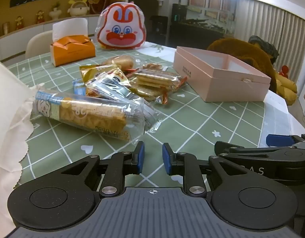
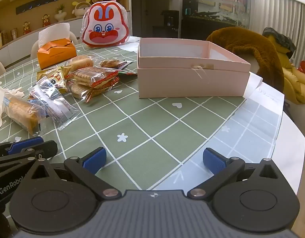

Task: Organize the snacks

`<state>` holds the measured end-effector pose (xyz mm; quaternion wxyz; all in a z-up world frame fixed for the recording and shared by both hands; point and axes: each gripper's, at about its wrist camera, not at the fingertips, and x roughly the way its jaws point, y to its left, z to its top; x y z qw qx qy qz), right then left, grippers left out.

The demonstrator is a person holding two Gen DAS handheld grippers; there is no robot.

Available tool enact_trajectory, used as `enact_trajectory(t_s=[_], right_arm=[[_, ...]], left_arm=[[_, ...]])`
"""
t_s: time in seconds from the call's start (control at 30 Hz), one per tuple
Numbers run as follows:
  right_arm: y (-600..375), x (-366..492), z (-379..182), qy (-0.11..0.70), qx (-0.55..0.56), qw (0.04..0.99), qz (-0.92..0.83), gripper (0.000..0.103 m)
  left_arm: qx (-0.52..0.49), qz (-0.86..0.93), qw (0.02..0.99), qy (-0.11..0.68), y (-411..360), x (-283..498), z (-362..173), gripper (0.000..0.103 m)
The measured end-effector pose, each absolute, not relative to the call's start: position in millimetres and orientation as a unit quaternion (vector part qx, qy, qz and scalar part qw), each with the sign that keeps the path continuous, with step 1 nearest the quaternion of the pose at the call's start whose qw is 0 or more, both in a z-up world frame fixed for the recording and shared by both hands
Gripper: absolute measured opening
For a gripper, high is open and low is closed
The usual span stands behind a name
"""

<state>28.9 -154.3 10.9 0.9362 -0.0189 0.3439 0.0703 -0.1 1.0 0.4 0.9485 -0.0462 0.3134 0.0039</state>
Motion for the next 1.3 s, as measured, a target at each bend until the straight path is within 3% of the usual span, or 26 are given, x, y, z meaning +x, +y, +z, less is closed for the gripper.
enact_trajectory(t_s=[1.3], right_arm=[[-154.0,28.7,11.2,0.344,-0.018,0.936,0.071,0.103]], left_arm=[[-0.043,0.005,0.949,0.313,0.7,-0.1,0.4,0.024]])
